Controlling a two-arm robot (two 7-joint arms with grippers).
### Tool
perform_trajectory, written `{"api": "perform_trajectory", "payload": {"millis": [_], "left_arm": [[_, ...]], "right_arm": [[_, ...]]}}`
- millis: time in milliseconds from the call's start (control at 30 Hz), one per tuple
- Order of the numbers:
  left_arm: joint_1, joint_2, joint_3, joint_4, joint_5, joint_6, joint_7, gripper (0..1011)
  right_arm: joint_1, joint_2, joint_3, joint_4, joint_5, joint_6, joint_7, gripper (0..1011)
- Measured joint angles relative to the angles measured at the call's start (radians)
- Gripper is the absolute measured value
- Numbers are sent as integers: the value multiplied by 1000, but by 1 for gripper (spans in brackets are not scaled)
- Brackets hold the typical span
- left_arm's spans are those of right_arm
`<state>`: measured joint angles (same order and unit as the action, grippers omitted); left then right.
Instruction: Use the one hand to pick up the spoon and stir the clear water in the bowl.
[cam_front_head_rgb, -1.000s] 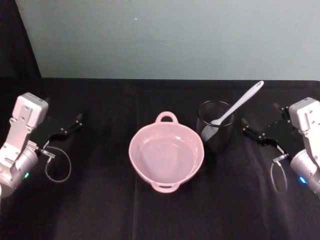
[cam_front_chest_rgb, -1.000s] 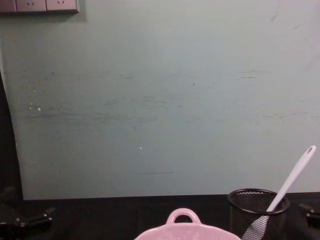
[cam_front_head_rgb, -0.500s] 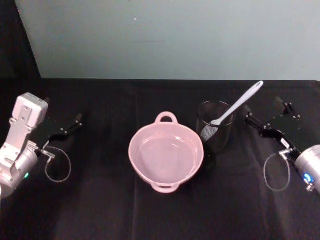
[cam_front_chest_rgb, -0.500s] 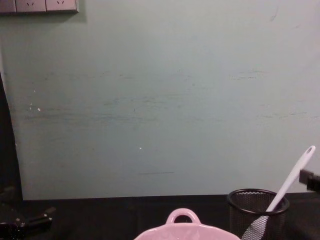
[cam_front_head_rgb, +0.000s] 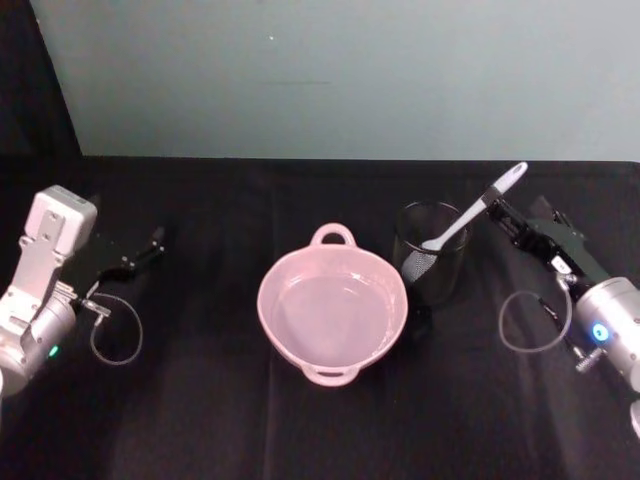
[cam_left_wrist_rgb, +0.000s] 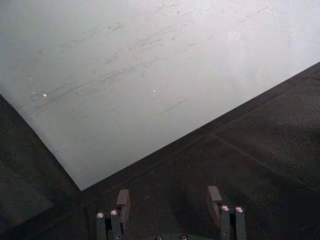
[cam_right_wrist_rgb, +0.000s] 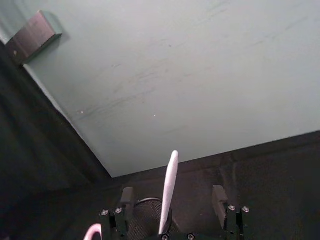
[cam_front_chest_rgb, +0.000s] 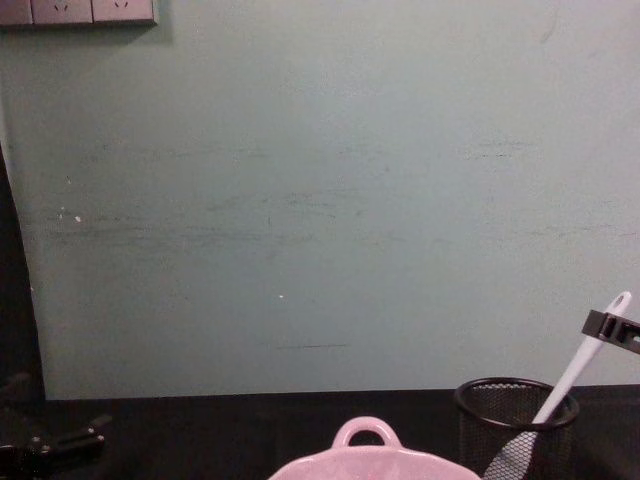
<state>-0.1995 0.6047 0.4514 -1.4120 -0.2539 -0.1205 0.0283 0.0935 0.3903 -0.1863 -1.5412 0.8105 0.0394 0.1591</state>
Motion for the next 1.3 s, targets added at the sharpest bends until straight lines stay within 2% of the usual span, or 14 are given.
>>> {"api": "perform_trajectory", "payload": {"millis": [233, 567, 1000, 1133, 1300], "left_arm": [[0, 0, 0, 0, 0, 0, 0, 1011], [0, 0, 0, 0, 0, 0, 0, 1011], [0, 0, 0, 0, 0, 0, 0, 1011], [0, 0, 0, 0, 0, 0, 0, 1011], [0, 0, 0, 0, 0, 0, 0, 1012]], "right_arm": [[18, -46, 6, 12, 20, 26, -15, 1003], [35, -79, 5, 14, 33, 59, -55, 1003], [66, -112, 0, 19, 35, 93, -125, 1003], [76, -113, -10, 24, 19, 100, -135, 1003], [75, -113, -9, 23, 20, 100, -135, 1003]]}}
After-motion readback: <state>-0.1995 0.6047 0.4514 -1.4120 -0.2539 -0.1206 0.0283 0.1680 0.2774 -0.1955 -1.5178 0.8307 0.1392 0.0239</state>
